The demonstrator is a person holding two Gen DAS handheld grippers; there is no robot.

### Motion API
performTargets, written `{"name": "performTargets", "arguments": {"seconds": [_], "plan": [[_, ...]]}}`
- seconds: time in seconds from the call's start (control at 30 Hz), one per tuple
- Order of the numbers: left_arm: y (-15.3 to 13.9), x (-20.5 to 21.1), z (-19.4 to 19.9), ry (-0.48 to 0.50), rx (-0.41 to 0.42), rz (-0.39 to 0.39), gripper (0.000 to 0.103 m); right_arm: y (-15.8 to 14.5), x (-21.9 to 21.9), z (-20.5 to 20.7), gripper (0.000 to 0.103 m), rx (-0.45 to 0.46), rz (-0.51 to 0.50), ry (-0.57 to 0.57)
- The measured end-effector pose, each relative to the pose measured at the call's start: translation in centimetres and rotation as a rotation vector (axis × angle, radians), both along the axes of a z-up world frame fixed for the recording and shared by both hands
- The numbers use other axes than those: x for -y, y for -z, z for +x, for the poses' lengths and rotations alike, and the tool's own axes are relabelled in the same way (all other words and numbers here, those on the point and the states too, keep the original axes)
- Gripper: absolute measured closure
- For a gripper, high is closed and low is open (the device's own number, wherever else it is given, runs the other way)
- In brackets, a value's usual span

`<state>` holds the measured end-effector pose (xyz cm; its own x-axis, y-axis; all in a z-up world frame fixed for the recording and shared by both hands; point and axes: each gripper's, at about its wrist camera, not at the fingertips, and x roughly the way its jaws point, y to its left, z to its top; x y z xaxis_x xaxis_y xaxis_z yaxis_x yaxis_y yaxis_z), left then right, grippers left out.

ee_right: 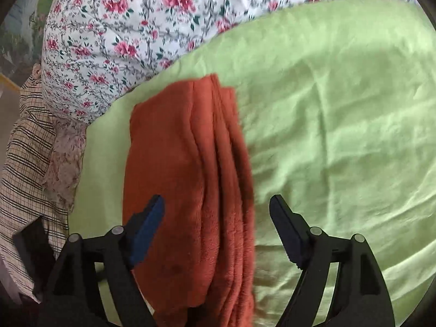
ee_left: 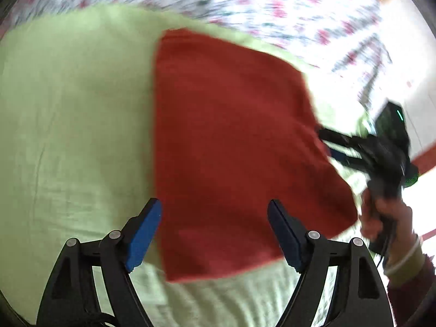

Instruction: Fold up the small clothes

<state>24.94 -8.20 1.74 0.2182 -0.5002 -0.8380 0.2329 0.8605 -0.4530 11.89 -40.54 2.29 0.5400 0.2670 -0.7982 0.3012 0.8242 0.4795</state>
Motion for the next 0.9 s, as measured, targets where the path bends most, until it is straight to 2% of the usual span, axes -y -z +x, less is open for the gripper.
{"name": "performTargets", "arguments": {"seconds": [0.17,0.2,0.37,0.47,0.53,0.57,0.6,0.67,0.73,0.9], "plan": [[3.2,-2.3,2.9,-0.061,-0.092,-0.069,0.023,1.4,-0.5,0.9,0.023,-0.019,0.016,-0.012],[3.4,-2.0,2.3,-0.061,-0.097,-0.072,0.023,1.5,-0.5,1.0,0.023,-0.023,0.018,-0.014],[5.7,0.5,4.6,-0.055,-0.149,-0.116,0.023,2.1,-0.4,1.5,0.023,-0.028,0.034,-0.031],[6.2,1.5,4.9,-0.054,-0.136,-0.139,0.027,2.5,-0.6,1.8,0.023,-0.037,0.026,-0.044],[6.1,1.9,4.9,-0.05,-0.108,-0.128,0.044,2.8,-0.9,2.0,0.031,-0.044,0.013,-0.056],[5.8,2.1,4.9,-0.046,-0.096,-0.124,0.049,2.9,-1.1,2.1,0.048,-0.051,0.002,-0.062],[5.6,2.3,4.9,-0.047,-0.088,-0.12,0.06,3.1,-1.3,2.2,0.061,-0.056,0.018,-0.072],[4.7,1.7,4.5,-0.05,-0.066,-0.128,0.074,3.2,-1.7,2.4,0.07,-0.06,0.049,-0.068],[3.2,0.6,3.9,-0.054,-0.042,-0.153,0.081,2.3,-2.6,2.4,0.073,-0.058,0.015,-0.071],[-0.8,-2.9,1.3,-0.06,0.043,-0.125,0.082,0.7,-5.5,2.0,0.076,-0.012,0.044,-0.081]]}}
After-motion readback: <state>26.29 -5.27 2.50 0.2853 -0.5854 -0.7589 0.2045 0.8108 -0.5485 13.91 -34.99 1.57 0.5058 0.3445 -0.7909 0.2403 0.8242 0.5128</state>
